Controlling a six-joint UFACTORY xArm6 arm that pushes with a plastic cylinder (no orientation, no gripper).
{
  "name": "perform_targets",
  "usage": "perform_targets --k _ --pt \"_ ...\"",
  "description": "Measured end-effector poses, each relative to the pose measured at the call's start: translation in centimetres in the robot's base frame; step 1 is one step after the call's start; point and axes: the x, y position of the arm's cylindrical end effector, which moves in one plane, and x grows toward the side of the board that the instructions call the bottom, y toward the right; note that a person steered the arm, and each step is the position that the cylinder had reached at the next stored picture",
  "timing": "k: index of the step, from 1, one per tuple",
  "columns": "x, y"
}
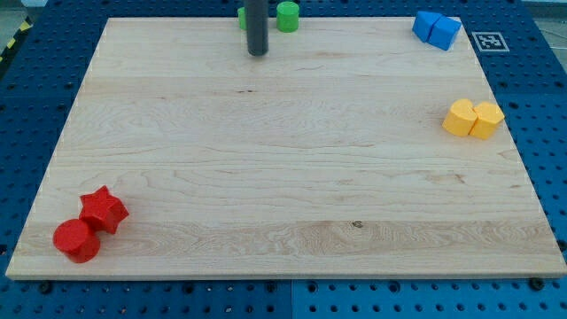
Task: Move the green star into the left side of the green circle
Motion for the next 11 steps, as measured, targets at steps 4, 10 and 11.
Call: perform_targets --k 4,10,11 --pt "-6.7 -8.4" --pt "-6.7 -5.3" --pt "-6.8 -4.3"
